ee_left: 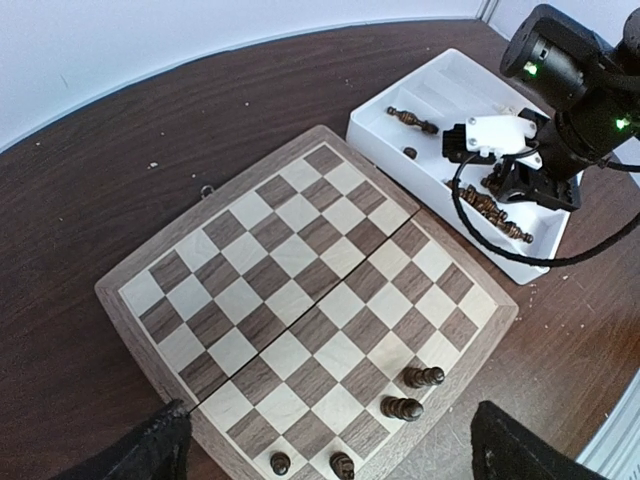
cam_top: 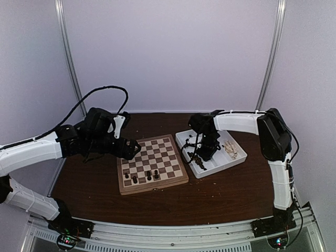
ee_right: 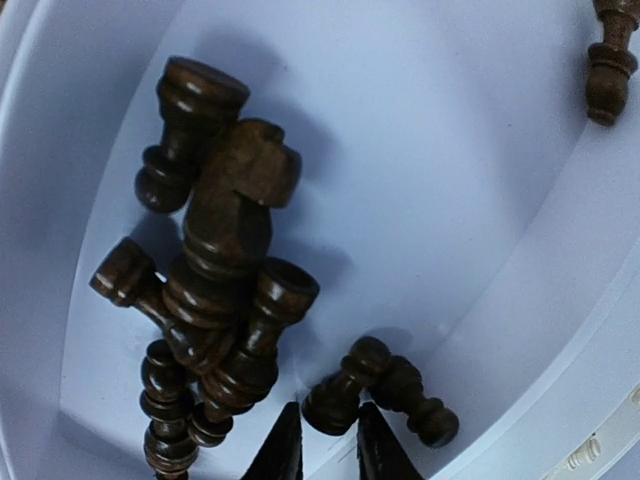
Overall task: Set up the chess pieces on the board
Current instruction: Pick up the chess piece from the storage box.
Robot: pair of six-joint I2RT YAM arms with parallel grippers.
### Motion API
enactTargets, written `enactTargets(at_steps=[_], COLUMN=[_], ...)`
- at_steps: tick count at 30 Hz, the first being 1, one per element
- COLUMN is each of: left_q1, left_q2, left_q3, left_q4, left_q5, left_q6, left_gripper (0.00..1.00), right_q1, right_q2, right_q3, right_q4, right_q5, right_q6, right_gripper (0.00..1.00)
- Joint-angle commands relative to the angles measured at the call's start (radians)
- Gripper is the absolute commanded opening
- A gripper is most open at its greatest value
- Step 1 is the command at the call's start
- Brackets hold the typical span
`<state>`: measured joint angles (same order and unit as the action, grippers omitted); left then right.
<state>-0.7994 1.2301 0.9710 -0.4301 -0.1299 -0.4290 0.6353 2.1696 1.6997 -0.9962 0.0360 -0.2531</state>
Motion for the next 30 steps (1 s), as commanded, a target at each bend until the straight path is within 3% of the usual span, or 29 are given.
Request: enactTargets(at_steps=[1, 9, 19, 30], left_q1=[0.006, 0.006, 0.008, 0.008], left_q2=[-0.035, -0.067, -0.16, -0.251], left_q3=[0.024, 0.044, 0.107, 0.075], left_q4=[0.032, 0.027, 0.036, 0.058], left_q5=[0.022, 0.04, 0.032, -0.005], left_q6=[-0.013, -0.03, -0.162, -0.218], left_gripper=[0.98, 0.98, 0.98, 0.98], right_q1=[0.007, 0.005, -0.006, -0.026], right_q2=[0.004, -0.015, -0.058, -0.08], right_q3=[-0.021, -0.011, -0.005, 0.003], right_q4=[0.014, 0.036, 0.039, 0.072], right_q5=[0.002, 0.026, -0.008, -0.084], right_q6=[0.02, 0.036, 0.082, 0.237], right_gripper=[0.21, 0.24, 0.26, 0.25])
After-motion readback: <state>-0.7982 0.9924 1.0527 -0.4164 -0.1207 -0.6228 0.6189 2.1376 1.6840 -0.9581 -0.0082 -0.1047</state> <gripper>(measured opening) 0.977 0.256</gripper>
